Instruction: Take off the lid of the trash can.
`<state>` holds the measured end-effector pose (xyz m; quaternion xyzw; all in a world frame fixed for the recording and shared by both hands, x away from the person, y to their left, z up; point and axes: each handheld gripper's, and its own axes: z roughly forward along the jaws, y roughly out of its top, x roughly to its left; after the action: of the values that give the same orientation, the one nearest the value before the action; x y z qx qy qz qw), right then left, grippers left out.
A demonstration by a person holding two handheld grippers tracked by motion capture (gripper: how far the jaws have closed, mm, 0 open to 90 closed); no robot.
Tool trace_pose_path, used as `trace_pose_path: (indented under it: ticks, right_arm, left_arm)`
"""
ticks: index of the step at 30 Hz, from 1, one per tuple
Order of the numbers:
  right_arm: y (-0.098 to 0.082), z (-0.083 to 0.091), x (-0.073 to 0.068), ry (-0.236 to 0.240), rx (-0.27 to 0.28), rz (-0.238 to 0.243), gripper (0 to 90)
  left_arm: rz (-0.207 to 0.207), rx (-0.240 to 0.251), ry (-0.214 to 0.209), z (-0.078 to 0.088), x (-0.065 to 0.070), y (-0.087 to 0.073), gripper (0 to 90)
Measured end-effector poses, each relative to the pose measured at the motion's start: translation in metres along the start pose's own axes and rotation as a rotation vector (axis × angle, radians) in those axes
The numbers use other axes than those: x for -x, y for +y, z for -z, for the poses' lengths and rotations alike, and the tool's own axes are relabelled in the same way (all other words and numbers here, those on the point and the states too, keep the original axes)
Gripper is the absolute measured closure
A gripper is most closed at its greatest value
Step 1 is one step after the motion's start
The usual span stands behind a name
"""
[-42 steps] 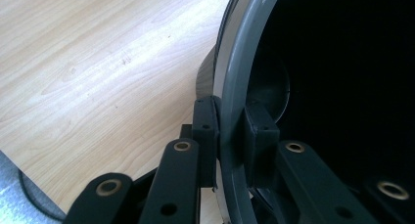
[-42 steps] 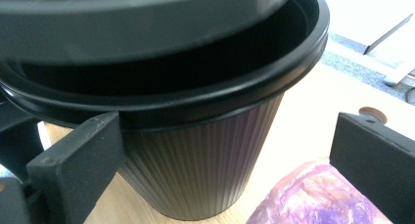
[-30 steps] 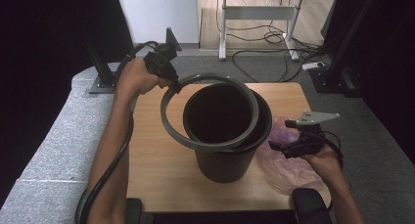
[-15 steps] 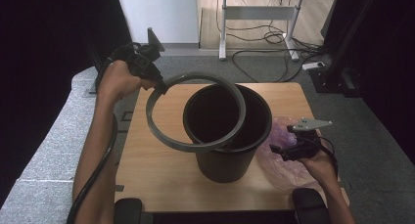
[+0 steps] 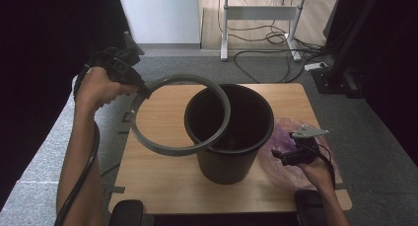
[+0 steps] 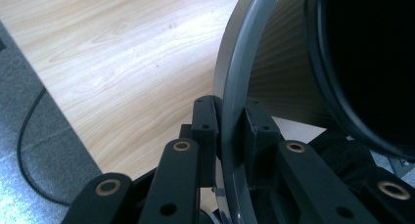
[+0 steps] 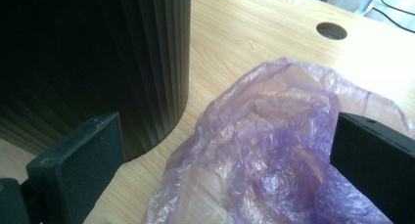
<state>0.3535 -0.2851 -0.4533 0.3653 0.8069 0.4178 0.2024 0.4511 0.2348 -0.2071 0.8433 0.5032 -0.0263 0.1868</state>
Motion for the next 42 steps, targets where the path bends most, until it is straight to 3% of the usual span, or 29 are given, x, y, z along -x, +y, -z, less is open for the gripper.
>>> trace_pose_path:
  ticks: [15,22,30,42]
  right_arm:
    - [-0.044,-0.027,0.008,-0.064,-0.059,-0.053,0.0]
    - [-0.063,-0.038,0.013,-0.110,-0.119,-0.055,0.0]
    - [-0.072,-0.047,0.013,-0.131,-0.183,-0.038,0.0]
    - [-0.075,-0.050,0.013,-0.133,-0.196,-0.039,0.0]
  left_arm:
    - [0.074,0.025,0.006,0.016,-0.033,-0.034,77.6]
    - [0.114,0.047,0.012,0.022,-0.048,-0.050,77.6]
    - [0.171,0.063,0.009,0.024,-0.071,-0.069,77.6]
    - [0.235,0.095,-0.005,0.018,-0.098,-0.088,77.6]
